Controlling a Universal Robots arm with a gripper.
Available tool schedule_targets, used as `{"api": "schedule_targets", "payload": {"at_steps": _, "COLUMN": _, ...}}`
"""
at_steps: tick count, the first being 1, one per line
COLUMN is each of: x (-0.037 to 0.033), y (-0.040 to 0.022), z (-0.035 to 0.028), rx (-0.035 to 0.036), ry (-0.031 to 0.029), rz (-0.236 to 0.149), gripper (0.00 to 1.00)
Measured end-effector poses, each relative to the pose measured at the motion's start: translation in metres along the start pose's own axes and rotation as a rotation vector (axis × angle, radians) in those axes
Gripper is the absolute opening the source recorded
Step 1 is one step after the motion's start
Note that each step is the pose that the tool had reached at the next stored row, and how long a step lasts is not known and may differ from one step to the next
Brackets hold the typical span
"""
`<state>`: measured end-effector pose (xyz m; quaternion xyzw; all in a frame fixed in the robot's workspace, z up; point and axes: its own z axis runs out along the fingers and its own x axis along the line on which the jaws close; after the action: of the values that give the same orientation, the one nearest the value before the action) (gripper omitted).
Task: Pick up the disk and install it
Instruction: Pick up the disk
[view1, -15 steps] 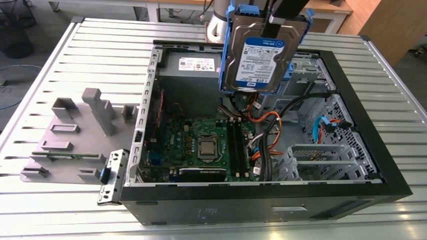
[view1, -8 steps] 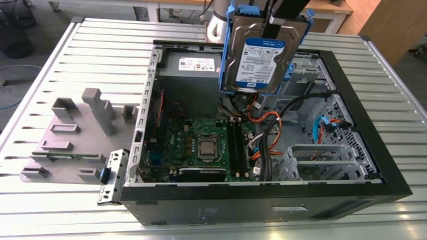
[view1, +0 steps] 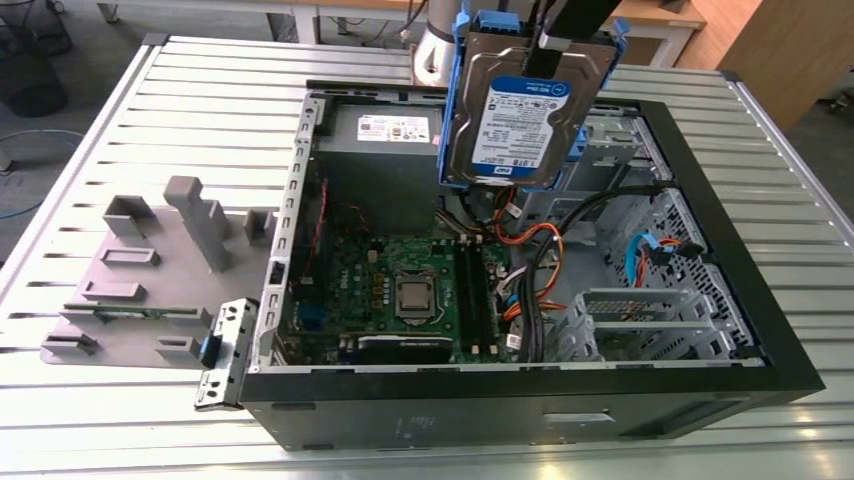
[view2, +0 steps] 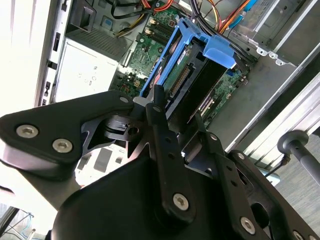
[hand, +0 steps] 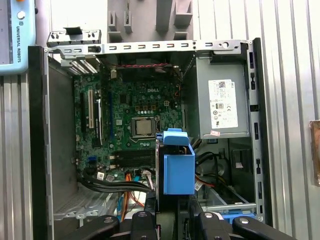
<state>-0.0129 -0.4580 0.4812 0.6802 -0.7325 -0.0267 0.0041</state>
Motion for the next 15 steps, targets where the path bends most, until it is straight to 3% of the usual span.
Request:
{"api": "schedule_targets", "payload": {"at_steps": 7, "x": 0.002, "y": -0.0002, "z": -0.0001, "rx": 0.0, "ry": 0.0001, "rz": 0.0, "gripper": 0.35}}
{"api": "schedule_targets", "payload": {"at_steps": 15, "x": 0.014, "y": -0.001, "z": -0.0005, "rx": 0.0, "ry": 0.0001, "rz": 0.0, "gripper": 0.35}}
